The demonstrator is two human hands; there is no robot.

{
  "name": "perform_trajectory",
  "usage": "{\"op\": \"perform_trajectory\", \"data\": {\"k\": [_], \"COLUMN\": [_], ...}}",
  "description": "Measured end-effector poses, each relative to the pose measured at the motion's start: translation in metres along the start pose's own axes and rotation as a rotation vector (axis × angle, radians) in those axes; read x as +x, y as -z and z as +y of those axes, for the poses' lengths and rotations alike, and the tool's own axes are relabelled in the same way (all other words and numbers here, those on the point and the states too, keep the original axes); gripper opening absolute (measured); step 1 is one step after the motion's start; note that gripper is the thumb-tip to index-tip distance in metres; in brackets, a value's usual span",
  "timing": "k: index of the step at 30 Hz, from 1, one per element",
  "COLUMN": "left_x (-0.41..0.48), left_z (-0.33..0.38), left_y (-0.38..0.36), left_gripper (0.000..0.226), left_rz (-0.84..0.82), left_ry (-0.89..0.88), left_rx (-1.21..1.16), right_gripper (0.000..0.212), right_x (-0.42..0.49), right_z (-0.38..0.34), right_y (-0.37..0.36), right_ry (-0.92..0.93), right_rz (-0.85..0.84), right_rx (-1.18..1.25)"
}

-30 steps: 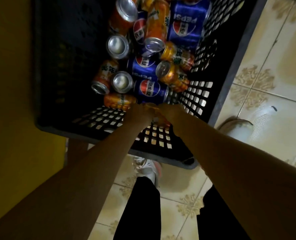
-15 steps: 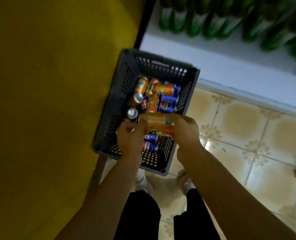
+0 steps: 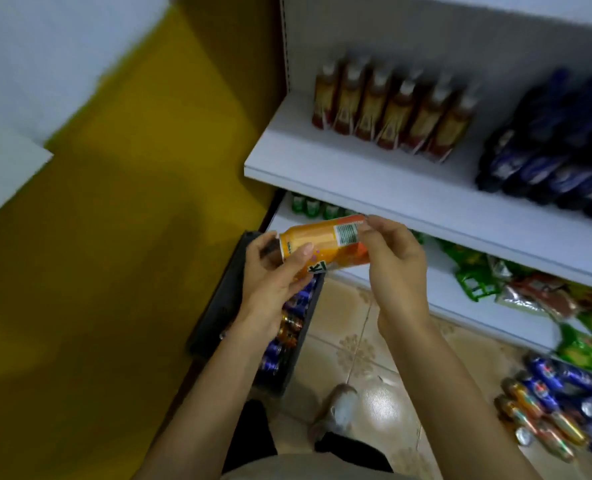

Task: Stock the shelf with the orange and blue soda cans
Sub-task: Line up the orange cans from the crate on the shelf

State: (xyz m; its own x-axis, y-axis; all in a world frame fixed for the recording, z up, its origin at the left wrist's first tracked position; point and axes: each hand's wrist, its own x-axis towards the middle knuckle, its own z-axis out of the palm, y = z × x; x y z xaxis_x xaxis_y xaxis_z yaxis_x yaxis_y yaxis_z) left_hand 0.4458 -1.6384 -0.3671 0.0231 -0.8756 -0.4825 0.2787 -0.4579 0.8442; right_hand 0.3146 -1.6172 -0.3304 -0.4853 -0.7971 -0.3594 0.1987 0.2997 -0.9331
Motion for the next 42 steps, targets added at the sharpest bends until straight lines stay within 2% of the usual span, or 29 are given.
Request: {"op": "perform_trajectory", "data": {"k": [4, 7, 9, 11, 13, 15, 18, 20, 24, 28, 31, 34, 39, 40, 42], "left_x": [-0.018, -0.024, -0.027, -0.036, -0.048, -0.061, -0.07, -0.069, -0.056, -0.04, -0.02, 0.005, 0.058, 0.069, 0.092], "left_z": [0.044, 0.086, 0.117, 0.145, 0.162, 0.17, 0.177, 0.184, 0.187, 0.185, 0.193, 0.201, 0.212, 0.213, 0.21], "left_y": [-0.044, -0.083, -0.113, -0.146, -0.179, -0.207, -0.24, -0.254, -0.263, -0.268, -0.277, -0.297, -0.327, -0.33, -0.332], "left_gripper": [0.042, 0.051, 0.051, 0.051, 0.054, 0.052, 0.053, 0.056, 0.05, 0.042, 0.044, 0.051, 0.061, 0.065, 0.071], "left_rz": [-0.25, -0.287, -0.306, -0.32, -0.315, -0.275, -0.195, -0.287, -0.678, -0.759, -0.76, -0.729, -0.698, -0.648, -0.51], "left_ry": [-0.145, -0.269, -0.413, -0.571, -0.693, -0.815, -0.961, -0.922, -0.624, -0.591, -0.632, -0.685, -0.868, -0.892, -0.987], "left_rx": [0.182, 0.389, 0.623, 0.904, 1.13, 1.295, 1.499, 1.427, 0.986, 0.768, 0.663, 0.636, 0.68, 0.762, 1.129], "right_gripper": [0.02, 0.026, 0.044, 0.072, 0.093, 0.092, 0.071, 0.062, 0.044, 0.05, 0.063, 0.066, 0.06, 0.062, 0.066], "right_x": [-0.009, -0.009, -0.008, -0.003, 0.003, 0.012, 0.026, 0.031, 0.04, 0.051, 0.065, 0.089, 0.158, 0.175, 0.211], "right_z": [-0.041, -0.059, -0.064, -0.072, -0.085, -0.1, -0.121, -0.131, -0.144, -0.162, -0.182, -0.21, -0.262, -0.271, -0.289], "right_y": [0.043, 0.073, 0.09, 0.1, 0.105, 0.107, 0.116, 0.124, 0.139, 0.145, 0.141, 0.136, 0.137, 0.138, 0.141], "right_ry": [0.181, 0.267, 0.355, 0.455, 0.538, 0.623, 0.616, 0.53, 0.494, 0.494, 0.57, 0.637, 0.611, 0.596, 0.574], "right_rz": [-0.009, -0.037, -0.055, -0.048, -0.044, -0.016, 0.057, 0.011, -0.054, -0.109, -0.042, 0.047, 0.121, 0.143, 0.198], "right_rx": [0.003, -0.033, -0.167, -0.351, -0.427, -0.445, -0.408, -0.26, -0.093, -0.15, -0.226, -0.326, -0.499, -0.474, -0.434]}}
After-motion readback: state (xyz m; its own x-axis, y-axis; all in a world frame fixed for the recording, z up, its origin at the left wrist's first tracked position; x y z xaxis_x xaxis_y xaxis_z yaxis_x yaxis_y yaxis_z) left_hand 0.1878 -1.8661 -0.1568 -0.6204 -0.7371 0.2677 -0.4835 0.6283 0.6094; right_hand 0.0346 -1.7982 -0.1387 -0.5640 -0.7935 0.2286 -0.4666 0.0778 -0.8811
